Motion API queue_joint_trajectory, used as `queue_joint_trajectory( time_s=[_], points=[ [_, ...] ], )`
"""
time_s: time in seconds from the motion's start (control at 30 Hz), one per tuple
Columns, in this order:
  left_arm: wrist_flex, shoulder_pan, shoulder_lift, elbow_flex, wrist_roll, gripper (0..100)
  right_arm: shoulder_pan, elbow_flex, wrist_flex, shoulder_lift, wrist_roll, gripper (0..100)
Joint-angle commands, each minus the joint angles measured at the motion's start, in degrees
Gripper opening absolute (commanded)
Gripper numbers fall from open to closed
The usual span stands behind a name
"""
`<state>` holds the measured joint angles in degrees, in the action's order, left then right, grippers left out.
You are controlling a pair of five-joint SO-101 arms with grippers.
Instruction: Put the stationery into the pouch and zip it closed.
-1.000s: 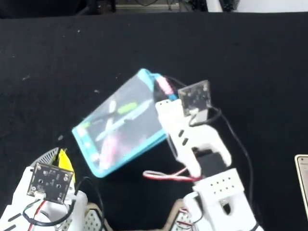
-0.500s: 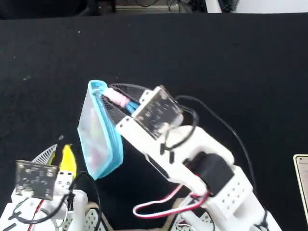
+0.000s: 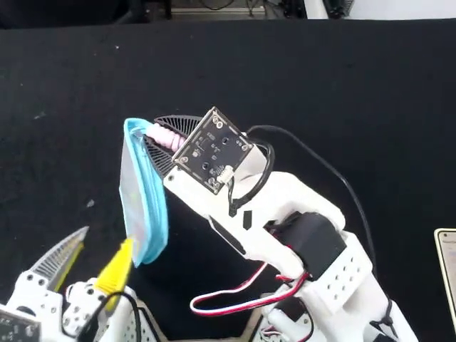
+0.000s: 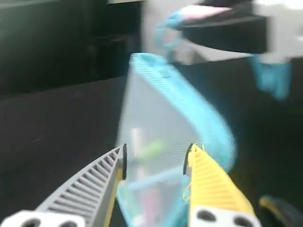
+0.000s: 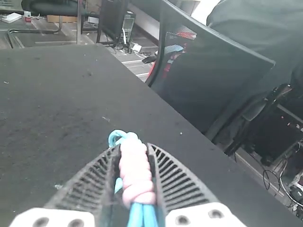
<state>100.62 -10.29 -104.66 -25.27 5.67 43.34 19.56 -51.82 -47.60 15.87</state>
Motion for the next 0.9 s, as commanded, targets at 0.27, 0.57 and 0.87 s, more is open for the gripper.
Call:
queue_joint_trajectory(
  time_s=[0.27, 0.57, 0.87],
  points=[
    [-0.3, -15.3, 0.5, -1.0, -3.9, 22, 0.4, -4.0, 0.2, 0.2, 0.5, 1.0],
    [-12.8, -14.5, 0.4, -16.6, -1.5, 22, 0.3, -3.9, -0.8, 0.0, 0.5, 1.0],
    [-6.9, 5.1, 0.1, -16.5, 7.5, 22, 0.3, -3.9, -1.8, 0.1, 0.3, 1.1]
  ],
)
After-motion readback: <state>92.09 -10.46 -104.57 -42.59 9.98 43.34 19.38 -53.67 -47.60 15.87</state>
